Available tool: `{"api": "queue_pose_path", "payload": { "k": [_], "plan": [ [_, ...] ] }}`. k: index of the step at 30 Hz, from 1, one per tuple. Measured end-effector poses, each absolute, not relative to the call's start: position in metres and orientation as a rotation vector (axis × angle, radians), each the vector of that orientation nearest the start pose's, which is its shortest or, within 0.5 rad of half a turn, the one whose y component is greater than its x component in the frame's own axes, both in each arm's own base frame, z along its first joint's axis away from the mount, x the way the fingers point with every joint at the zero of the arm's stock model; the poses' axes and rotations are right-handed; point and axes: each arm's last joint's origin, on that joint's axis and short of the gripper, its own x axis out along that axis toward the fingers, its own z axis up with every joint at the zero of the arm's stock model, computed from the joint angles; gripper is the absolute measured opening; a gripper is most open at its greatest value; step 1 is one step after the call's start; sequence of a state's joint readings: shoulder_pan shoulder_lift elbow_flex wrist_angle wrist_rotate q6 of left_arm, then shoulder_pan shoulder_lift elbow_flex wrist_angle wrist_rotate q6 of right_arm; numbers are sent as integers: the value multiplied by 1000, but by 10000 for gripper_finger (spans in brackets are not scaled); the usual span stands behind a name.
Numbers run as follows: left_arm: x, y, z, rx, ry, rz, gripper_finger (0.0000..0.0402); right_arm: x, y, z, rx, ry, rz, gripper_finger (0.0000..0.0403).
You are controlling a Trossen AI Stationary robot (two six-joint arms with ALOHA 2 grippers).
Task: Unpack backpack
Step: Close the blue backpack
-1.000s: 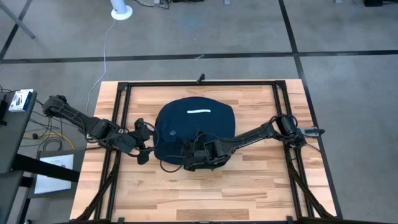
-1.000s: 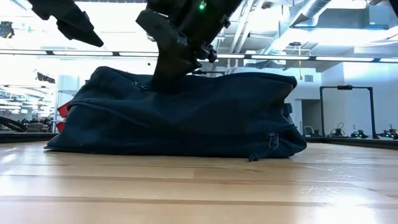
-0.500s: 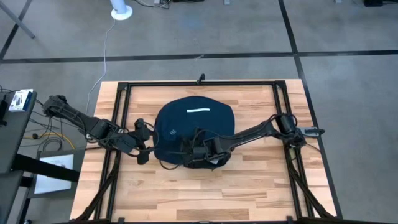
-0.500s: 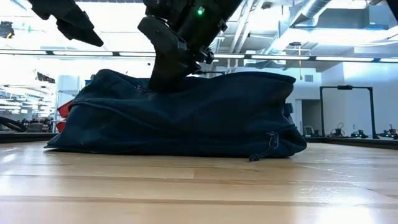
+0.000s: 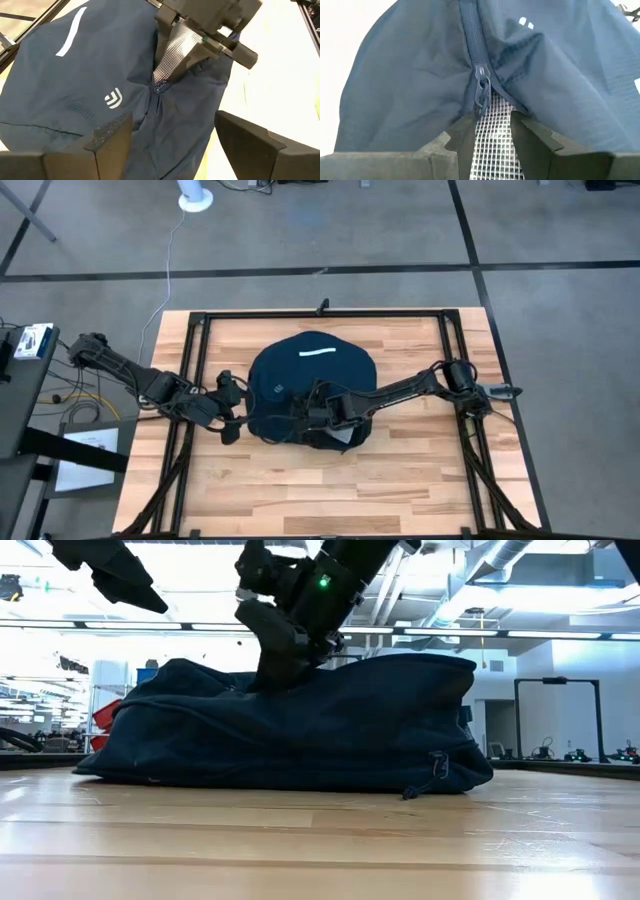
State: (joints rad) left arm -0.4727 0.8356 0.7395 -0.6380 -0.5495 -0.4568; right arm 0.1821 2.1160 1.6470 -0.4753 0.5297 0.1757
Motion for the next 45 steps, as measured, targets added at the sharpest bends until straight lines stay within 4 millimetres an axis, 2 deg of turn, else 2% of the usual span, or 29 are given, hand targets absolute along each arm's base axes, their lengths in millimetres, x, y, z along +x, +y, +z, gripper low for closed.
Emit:
{"api": "queue_pose_path", "payload": {
  "k": [5, 8, 10, 13, 18, 21, 26, 28, 32, 39, 45],
  "plan": [
    [151, -60, 274, -83, 604, 216, 269, 460, 68, 174, -197, 877, -390, 116],
    [150, -60, 273, -84, 605, 216, 269, 460, 74, 170, -199, 881, -374, 110],
    [150, -60, 273, -89, 605, 217, 269, 459, 78, 170, -199, 880, -368, 86],
    [151, -60, 274, -90, 603, 217, 269, 458, 82, 171, -203, 877, -358, 22],
    [150, -60, 274, -91, 603, 218, 269, 458, 86, 171, -166, 860, -389, 1],
    [150, -60, 273, -91, 603, 218, 269, 457, 93, 180, -181, 841, -398, 0],
    [151, -60, 274, -91, 601, 223, 269, 459, 111, 217, -209, 754, -341, 0],
    [151, -60, 274, -93, 600, 225, 269, 459, 113, 217, -237, 763, -328, 0],
    [151, -60, 274, -100, 599, 227, 269, 457, 104, 207, -248, 814, -346, 15],
    [151, -60, 274, -108, 596, 233, 269, 459, 92, 204, -176, 831, -359, 113],
    [151, -60, 274, -108, 595, 233, 269, 469, 83, 182, -135, 870, -301, 147]
  ]
}}
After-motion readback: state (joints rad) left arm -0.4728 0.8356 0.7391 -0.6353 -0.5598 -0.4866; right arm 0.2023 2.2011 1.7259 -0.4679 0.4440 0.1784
